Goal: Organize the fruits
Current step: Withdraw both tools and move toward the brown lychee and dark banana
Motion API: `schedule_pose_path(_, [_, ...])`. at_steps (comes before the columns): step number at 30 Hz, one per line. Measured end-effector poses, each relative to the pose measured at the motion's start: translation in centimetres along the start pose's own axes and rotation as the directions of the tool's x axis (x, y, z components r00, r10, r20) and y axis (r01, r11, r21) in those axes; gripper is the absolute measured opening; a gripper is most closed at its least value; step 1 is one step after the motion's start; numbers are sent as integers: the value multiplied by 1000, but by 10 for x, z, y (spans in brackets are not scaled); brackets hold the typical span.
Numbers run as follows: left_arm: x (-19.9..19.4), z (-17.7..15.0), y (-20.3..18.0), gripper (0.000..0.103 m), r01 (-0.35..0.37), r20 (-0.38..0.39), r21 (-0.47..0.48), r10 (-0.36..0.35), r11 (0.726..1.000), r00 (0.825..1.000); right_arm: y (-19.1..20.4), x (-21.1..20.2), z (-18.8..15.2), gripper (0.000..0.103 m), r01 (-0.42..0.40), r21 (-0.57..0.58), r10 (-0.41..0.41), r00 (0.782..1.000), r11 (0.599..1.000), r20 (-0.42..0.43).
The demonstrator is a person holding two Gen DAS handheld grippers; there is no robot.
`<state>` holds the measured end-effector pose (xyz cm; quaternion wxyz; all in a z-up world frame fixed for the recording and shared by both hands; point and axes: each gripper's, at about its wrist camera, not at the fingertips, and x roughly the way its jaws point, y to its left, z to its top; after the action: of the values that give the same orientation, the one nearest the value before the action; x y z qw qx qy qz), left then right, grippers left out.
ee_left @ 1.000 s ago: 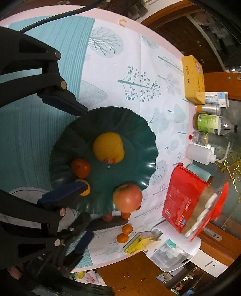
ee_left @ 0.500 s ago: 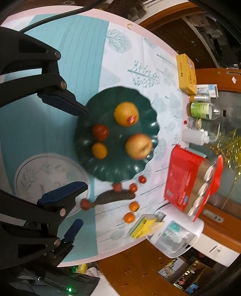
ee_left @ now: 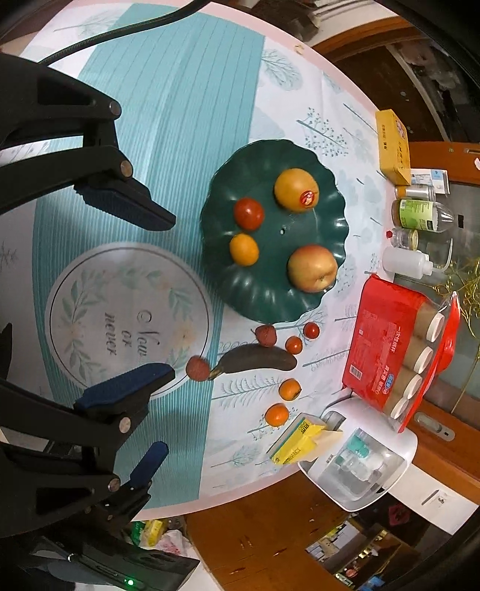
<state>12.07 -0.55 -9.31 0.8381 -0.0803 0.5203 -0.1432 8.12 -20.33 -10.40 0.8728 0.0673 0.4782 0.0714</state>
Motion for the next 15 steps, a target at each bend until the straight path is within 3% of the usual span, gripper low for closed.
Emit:
schedule_pose_path(9, [18, -15, -20, 75, -24, -20, -67, 22, 997, 1000, -30, -13, -3, 76, -3, -123, 7, 1000, 992, 29])
schedule_pose_path(15, [31, -8, -35, 75, -50, -43, -63, 48, 997, 998, -44, -12, -1, 76, -21, -179, 29, 999, 984, 42])
